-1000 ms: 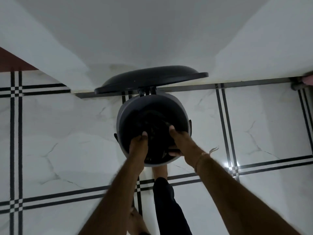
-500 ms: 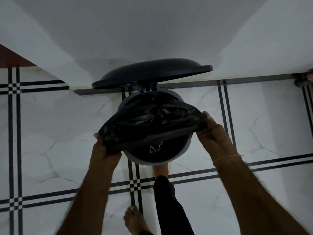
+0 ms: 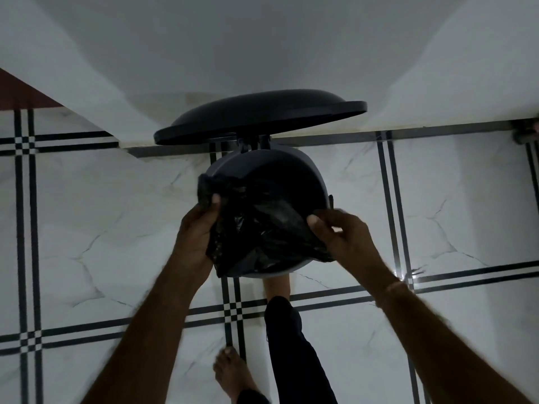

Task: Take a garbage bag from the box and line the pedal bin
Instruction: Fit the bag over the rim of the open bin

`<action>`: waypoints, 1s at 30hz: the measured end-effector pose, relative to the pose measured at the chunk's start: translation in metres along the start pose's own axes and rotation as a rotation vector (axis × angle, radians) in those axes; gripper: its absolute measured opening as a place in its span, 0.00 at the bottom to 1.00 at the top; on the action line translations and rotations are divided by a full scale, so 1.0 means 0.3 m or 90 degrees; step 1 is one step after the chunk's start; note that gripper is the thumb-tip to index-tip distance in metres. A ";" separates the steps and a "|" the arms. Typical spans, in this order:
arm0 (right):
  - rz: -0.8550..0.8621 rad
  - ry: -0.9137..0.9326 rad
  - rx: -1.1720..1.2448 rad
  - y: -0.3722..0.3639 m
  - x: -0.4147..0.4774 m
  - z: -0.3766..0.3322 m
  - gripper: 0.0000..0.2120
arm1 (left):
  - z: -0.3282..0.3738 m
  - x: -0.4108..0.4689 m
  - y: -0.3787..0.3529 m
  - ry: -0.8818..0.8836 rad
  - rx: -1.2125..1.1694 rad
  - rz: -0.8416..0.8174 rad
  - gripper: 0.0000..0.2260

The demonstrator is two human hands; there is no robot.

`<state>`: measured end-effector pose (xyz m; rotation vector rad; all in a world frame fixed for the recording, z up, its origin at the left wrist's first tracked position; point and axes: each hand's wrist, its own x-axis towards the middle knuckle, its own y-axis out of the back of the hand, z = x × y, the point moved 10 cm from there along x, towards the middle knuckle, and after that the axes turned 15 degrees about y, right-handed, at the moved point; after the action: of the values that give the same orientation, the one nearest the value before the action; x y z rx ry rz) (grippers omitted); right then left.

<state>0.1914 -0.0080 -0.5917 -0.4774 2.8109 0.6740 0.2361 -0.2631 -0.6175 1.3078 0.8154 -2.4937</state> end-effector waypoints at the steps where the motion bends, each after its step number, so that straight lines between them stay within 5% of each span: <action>1: 0.032 0.069 -0.137 0.021 0.016 -0.052 0.22 | 0.011 -0.004 -0.030 -0.004 0.058 -0.013 0.16; 4: 0.032 0.259 -0.095 -0.024 0.105 -0.228 0.23 | 0.025 -0.008 -0.096 0.009 0.235 -0.053 0.16; 8: -0.313 0.058 0.214 -0.260 0.207 -0.261 0.23 | 0.034 -0.005 -0.107 0.057 0.318 -0.098 0.16; 11: -0.403 0.077 0.089 -0.293 0.265 -0.249 0.21 | 0.070 0.006 -0.066 0.066 0.293 -0.091 0.18; 17: -0.359 0.133 -0.051 -0.182 0.342 -0.166 0.16 | 0.131 0.050 0.061 0.033 0.144 0.002 0.18; 21: -0.380 0.136 -0.132 -0.174 0.363 -0.104 0.18 | 0.130 0.075 0.111 0.024 0.055 0.052 0.28; 27: -0.253 0.110 0.018 -0.086 0.465 -0.096 0.06 | 0.121 0.098 0.155 0.043 -0.078 0.122 0.26; 30: -0.360 0.085 -0.034 -0.120 0.433 -0.070 0.14 | 0.124 0.101 0.164 0.053 -0.137 0.143 0.26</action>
<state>0.0815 -0.0820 -0.6237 -1.2985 2.5741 0.6040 0.2135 -0.3225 -0.6437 1.3524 0.8745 -2.1285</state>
